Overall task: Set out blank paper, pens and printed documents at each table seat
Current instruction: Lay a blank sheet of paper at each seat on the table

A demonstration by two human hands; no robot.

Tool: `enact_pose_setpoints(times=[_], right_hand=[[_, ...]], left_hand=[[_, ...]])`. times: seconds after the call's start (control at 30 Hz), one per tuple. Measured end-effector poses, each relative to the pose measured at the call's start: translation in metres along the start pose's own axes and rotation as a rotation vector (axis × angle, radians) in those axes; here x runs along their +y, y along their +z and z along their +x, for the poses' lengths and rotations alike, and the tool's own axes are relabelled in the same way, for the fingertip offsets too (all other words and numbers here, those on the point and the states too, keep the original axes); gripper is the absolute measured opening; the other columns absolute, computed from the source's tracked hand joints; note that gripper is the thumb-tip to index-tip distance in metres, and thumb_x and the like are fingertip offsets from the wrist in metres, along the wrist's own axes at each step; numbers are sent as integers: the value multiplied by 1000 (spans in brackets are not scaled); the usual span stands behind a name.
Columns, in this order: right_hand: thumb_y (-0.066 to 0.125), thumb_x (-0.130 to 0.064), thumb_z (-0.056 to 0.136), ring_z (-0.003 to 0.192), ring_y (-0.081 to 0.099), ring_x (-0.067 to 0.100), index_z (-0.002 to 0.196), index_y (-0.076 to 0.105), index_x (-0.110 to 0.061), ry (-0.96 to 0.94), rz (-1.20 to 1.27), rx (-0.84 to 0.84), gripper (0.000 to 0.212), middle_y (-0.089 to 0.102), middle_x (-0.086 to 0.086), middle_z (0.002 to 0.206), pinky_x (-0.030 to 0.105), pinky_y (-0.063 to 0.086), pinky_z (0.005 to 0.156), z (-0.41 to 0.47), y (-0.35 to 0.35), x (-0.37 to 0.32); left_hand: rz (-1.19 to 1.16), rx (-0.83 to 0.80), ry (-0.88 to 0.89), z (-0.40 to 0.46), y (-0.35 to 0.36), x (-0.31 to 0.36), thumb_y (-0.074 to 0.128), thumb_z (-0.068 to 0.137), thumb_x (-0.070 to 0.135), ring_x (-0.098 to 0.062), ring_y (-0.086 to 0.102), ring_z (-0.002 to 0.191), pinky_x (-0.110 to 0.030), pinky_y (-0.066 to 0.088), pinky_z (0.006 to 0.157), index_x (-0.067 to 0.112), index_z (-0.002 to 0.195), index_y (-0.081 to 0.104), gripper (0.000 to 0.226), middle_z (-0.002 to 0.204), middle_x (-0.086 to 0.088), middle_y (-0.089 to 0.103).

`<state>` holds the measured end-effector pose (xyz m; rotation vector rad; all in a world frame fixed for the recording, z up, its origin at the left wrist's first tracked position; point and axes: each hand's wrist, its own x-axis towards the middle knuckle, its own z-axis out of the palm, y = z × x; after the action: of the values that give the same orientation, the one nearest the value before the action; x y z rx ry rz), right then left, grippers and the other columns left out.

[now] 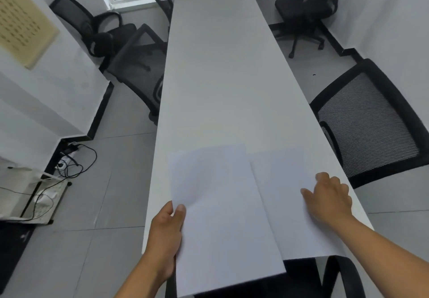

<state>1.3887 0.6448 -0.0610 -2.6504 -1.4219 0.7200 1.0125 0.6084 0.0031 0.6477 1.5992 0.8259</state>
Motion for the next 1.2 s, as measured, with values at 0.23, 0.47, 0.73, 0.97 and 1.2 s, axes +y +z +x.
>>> enact_pose_setpoints(times=[0.23, 0.47, 0.73, 0.97, 1.2], right_hand=[[61, -48, 106, 130, 47, 41, 144, 51, -8, -44, 66, 56, 56, 55, 18, 139, 50, 41, 104, -15, -21, -21], [41, -68, 109, 72, 60, 11, 85, 67, -27, -263, 807, -489, 54, 67, -7, 81, 33, 46, 78, -83, -62, -74], [69, -24, 100, 97, 82, 32, 120, 70, -19, -241, 1044, -596, 20, 84, 5, 110, 43, 67, 76, -146, -77, -101], [60, -19, 97, 95, 81, 38, 106, 73, -24, -313, 1008, -516, 17, 83, 7, 106, 59, 64, 90, -200, -103, -140], [60, -16, 99, 91, 83, 31, 103, 76, -32, -402, 1003, -425, 23, 84, 1, 106, 47, 68, 78, -278, -111, -207]], left_hand=[[19, -15, 25, -11, 7, 13, 49, 115, 21, -32, 83, 103, -55, 67, 92, 34, 111, 80, 34, 116, -5, 85], [9, -26, 57, -36, 4, 32, 48, 116, 22, -32, 82, 105, -55, 67, 94, 34, 109, 80, 35, 117, -6, 84], [-47, -7, 141, -82, -19, 54, 47, 116, 22, -34, 82, 107, -53, 67, 91, 31, 115, 80, 34, 119, -10, 83], [-99, 42, 217, -118, -58, 75, 47, 119, 20, -29, 81, 111, -48, 65, 95, 24, 129, 77, 32, 122, -5, 84], [-121, 46, 321, -148, -145, 100, 46, 119, 21, -31, 81, 109, -53, 64, 99, 26, 123, 79, 35, 118, -6, 84]])
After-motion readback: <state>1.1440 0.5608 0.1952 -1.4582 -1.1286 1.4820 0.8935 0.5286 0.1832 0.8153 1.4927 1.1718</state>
